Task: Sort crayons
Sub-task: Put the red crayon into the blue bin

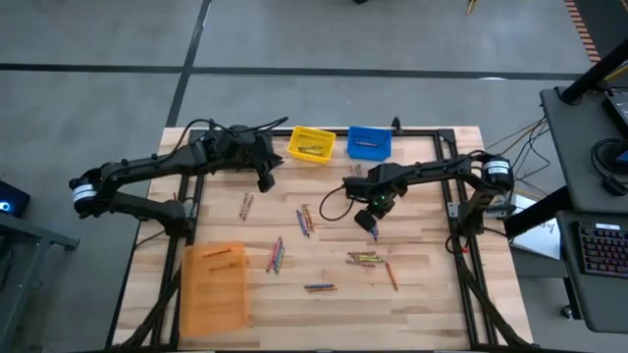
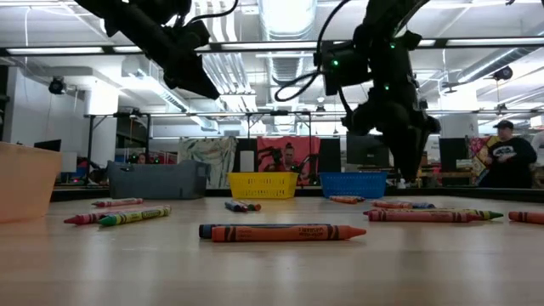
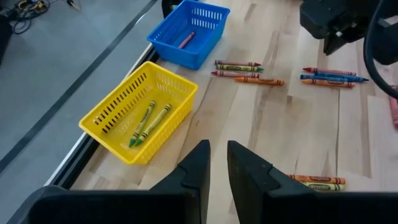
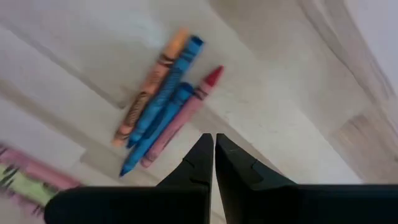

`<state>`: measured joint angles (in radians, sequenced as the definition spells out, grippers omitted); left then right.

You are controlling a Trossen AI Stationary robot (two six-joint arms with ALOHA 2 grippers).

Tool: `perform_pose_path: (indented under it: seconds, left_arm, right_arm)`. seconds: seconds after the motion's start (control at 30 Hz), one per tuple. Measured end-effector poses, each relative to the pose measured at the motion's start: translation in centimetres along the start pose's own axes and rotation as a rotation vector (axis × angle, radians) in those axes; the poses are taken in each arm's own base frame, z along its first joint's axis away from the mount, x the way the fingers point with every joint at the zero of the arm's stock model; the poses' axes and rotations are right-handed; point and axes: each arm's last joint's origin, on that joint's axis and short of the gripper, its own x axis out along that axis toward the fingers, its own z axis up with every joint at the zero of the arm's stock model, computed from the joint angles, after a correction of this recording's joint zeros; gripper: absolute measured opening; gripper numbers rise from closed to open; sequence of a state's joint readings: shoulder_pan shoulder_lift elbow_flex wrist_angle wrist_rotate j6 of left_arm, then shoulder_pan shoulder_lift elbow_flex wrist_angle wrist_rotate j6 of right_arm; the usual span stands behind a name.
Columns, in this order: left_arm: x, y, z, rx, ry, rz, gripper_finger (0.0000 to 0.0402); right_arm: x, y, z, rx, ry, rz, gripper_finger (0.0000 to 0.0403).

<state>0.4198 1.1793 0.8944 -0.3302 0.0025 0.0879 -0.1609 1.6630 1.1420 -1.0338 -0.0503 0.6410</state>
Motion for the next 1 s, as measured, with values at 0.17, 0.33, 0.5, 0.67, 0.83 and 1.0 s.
perform_pose_path:
  seconds: [0.17, 0.33, 0.5, 0.67, 0.83, 1.0]
  left_arm:
    - [0.0, 0.0, 0.0, 0.000, 0.000, 0.000, 0.0038]
    - [0.0, 0.0, 0.0, 0.006, 0.000, 0.002, 0.0038]
    - [-0.1, 0.1, 0.2, 0.022, -0.002, 0.042, 0.0038]
    - [-0.1, 0.2, 0.2, 0.066, 0.002, 0.076, 0.0038]
    - [-0.1, 0.3, 0.2, 0.082, 0.004, 0.091, 0.0038]
    - [-0.1, 0.4, 0.2, 0.084, 0.005, 0.103, 0.0038]
  right_arm:
    - [0.9, 0.0, 0.2, 0.051, -0.044, 0.023, 0.0009]
    - [1.4, -0.2, 0.5, 0.088, -0.071, 0.040, 0.0009]
    - [1.2, -0.4, 0.7, 0.113, -0.082, 0.027, 0.0009]
    - [0.7, -0.9, 1.4, 0.133, -0.094, 0.035, 0.0012]
    - [0.2, -1.5, 2.1, 0.140, -0.101, 0.050, 0.0038]
    - [0.3, -1.6, 2.1, 0.142, -0.081, 0.070, 0.0081]
